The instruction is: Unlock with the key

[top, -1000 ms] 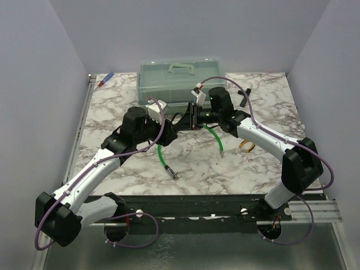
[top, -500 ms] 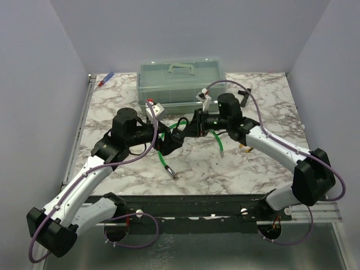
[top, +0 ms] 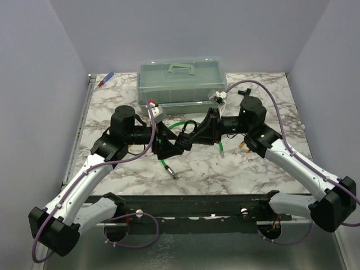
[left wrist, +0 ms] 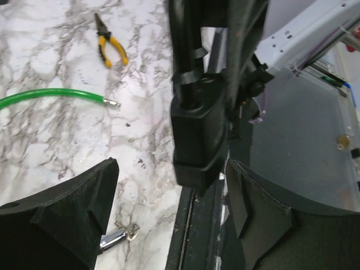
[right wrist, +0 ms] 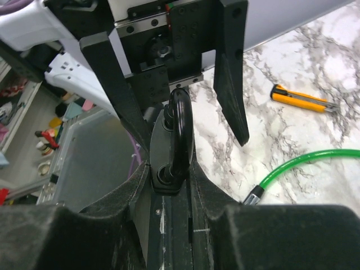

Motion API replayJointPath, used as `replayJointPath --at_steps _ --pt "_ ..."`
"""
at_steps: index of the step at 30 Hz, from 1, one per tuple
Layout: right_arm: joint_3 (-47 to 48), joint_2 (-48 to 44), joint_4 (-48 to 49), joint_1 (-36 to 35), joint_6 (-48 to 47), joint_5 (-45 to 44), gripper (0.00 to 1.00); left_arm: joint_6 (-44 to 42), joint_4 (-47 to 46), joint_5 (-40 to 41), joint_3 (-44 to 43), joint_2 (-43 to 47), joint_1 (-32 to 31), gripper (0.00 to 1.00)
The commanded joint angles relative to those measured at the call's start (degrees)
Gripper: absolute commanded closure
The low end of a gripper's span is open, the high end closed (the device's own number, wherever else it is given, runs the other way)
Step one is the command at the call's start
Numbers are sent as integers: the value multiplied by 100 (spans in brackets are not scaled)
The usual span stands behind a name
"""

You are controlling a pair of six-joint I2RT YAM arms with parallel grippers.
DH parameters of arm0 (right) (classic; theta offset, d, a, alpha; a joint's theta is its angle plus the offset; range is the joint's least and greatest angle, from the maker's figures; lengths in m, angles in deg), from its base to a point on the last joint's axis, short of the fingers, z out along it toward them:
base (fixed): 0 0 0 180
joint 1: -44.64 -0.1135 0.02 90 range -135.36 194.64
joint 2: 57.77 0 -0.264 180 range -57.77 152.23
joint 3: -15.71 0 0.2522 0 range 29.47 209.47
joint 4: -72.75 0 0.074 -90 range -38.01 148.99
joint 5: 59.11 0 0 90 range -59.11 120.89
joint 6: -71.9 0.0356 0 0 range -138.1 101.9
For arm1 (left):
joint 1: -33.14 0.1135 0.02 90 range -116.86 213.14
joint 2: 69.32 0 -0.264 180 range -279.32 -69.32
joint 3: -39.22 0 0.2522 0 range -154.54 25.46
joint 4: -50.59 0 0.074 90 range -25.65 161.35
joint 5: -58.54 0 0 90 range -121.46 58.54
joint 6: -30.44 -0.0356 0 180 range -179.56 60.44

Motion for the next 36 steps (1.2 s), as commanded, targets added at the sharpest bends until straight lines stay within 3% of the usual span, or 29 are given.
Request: replayJointPath --at_steps 1,6,11,14,16,17,19,21,22,24,36 --pt "-79 51 526 7 26 394 100 279 -514 -1024 -158 -94 44 19" --pt "-83 103 683 7 138 389 100 583 -931 -1165 -31 -88 51 26" --pt "-93 188 918 7 279 546 100 1125 -1392 -879 54 -272 53 49" --pt "-91 214 996 9 337 587 100 1284 -1430 -756 -3 -446 53 68" --pt "-99 205 1002 7 362 589 100 1393 -1457 -502 -21 -501 53 98" --pt "-113 193 999 11 375 566 99 1461 -1472 -348 -16 -519 53 100" --pt "-91 146 876 11 371 372 87 1504 -1452 -258 -22 -593 53 100" --pt "30 95 440 5 156 187 58 1469 -1311 -126 -66 -657 48 100" --pt "78 55 220 7 61 66 49 1439 -1258 -83 -86 -669 52 100" --pt "113 -67 -34 10 -50 -216 37 1390 -1168 22 -107 -682 53 100" --pt "302 -193 -108 11 139 -319 34 1299 -966 399 -142 -691 61 100"
